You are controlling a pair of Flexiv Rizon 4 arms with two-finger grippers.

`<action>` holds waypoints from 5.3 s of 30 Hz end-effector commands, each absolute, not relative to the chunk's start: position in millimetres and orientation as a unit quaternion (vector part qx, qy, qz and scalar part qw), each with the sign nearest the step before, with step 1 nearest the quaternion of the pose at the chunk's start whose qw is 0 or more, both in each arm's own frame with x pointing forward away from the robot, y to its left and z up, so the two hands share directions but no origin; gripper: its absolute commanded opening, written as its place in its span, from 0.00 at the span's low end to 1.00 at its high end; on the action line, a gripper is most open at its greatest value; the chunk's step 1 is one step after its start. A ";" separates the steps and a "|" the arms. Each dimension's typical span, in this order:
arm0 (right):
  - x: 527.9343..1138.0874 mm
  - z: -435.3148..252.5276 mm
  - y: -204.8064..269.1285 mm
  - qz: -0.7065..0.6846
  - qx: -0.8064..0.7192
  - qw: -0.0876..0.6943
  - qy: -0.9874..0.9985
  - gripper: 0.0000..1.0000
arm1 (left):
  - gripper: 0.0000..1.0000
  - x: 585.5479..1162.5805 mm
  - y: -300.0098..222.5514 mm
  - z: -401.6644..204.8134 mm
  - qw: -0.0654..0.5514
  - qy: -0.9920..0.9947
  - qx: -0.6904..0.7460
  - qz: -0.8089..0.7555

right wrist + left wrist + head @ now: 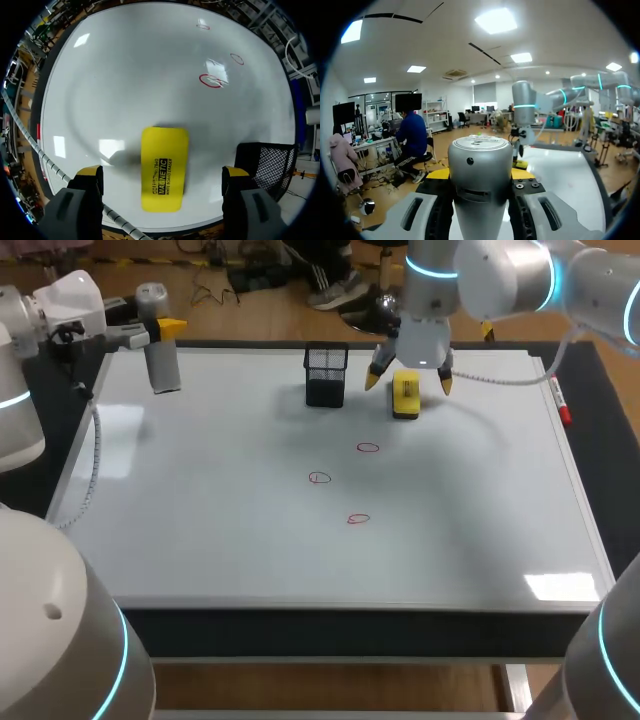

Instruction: Pick up the inspection probe, press it on each red-marked spot on the whiteboard one by one, put down the probe, pick up the eraser, and wipe off all the red marks.

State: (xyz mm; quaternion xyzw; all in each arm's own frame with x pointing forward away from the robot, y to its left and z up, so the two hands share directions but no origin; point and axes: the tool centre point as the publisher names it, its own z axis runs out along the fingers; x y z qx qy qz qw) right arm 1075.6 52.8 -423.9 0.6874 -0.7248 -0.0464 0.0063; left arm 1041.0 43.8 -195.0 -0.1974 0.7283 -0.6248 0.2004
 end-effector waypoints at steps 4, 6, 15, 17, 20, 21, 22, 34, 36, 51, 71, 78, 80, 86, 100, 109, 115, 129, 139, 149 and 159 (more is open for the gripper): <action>1081.9 -424.7 53.9 -0.043 0.691 0.009 -0.721 1.00 | 0.00 1040.6 43.7 -194.7 0.202 0.727 -0.197 -0.626; 1082.2 -424.3 53.7 -0.043 0.692 0.008 -0.721 1.00 | 0.00 1040.6 43.7 -194.7 0.202 0.727 -0.197 -0.626; 1080.7 -427.3 51.5 -0.049 0.695 0.014 -0.717 0.00 | 0.00 1040.6 43.7 -194.7 0.202 0.727 -0.197 -0.626; 1079.4 -424.4 51.4 -0.046 0.697 0.013 -0.716 0.00 | 0.00 1040.6 43.7 -194.7 0.202 0.727 -0.197 -0.626; 1079.8 -419.2 49.5 -0.042 0.693 0.011 -0.720 0.00 | 0.00 1040.6 43.7 -194.7 0.202 0.727 -0.197 -0.626; 1080.3 -417.8 48.7 -0.040 0.689 0.013 -0.724 0.00 | 0.00 1040.6 43.7 -194.7 0.202 0.727 -0.197 -0.626; 1080.9 -416.4 47.4 -0.039 0.688 0.013 -0.725 0.00 | 0.00 1040.6 43.7 -194.7 0.202 0.727 -0.197 -0.626; 1087.4 -387.1 -7.4 -0.030 0.581 0.008 -0.814 0.00 | 0.00 1040.6 43.7 -194.7 0.202 0.727 -0.197 -0.626; 1085.8 -384.8 -21.5 -0.028 0.557 0.011 -0.830 0.00 | 0.00 1040.6 43.7 -194.7 0.202 0.727 -0.197 -0.626; 1051.5 -375.7 -108.0 -0.023 0.442 0.003 -0.896 0.00 | 0.00 1040.6 43.7 -194.7 0.202 0.727 -0.197 -0.626; 1014.5 -379.5 -153.3 -0.038 0.390 0.004 -0.920 0.00 | 0.00 1040.6 43.7 -194.7 0.202 0.727 -0.197 -0.626; 1014.5 -379.5 -153.3 -0.038 0.390 0.004 -0.920 0.00 | 0.00 1040.6 43.7 -194.7 0.202 0.727 -0.197 -0.626; 1014.5 -379.5 -153.3 -0.038 0.390 0.004 -0.920 0.00 | 0.00 1040.6 43.7 -194.7 0.202 0.727 -0.197 -0.626; 1014.5 -379.5 -153.3 -0.038 0.390 0.004 -0.920 0.00 | 0.00 1040.6 43.7 -194.7 0.202 0.727 -0.197 -0.626; 1014.5 -379.5 -153.3 -0.038 0.390 0.004 -0.920 0.00 | 0.00 1022.2 5.8 -194.9 0.181 0.745 -0.157 -0.622; 1014.5 -379.5 -153.3 -0.038 0.390 0.004 -0.920 0.00 | 0.00 977.8 -54.3 -193.2 0.157 0.742 -0.120 -0.640; 1014.5 -379.5 -153.3 -0.038 0.390 0.004 -0.920 0.00 | 0.00 956.4 -87.9 -188.4 0.134 0.731 -0.109 -0.660; 1014.5 -379.5 -153.3 -0.038 0.390 0.004 -0.920 0.00 | 0.00 909.0 -163.1 -195.3 0.093 0.735 -0.063 -0.668; 1014.5 -379.5 -153.3 -0.038 0.390 0.004 -0.920 0.00 | 0.00 887.0 -196.6 -225.7 0.043 0.740 -0.038 -0.670; 1014.5 -379.5 -153.3 -0.038 0.390 0.004 -0.920 0.00 | 0.00 886.7 -209.1 -245.1 0.023 0.733 -0.035 -0.679; 1014.5 -379.5 -153.3 -0.038 0.390 0.004 -0.920 0.00 | 0.00 887.4 -219.0 -260.1 0.014 0.732 -0.040 -0.680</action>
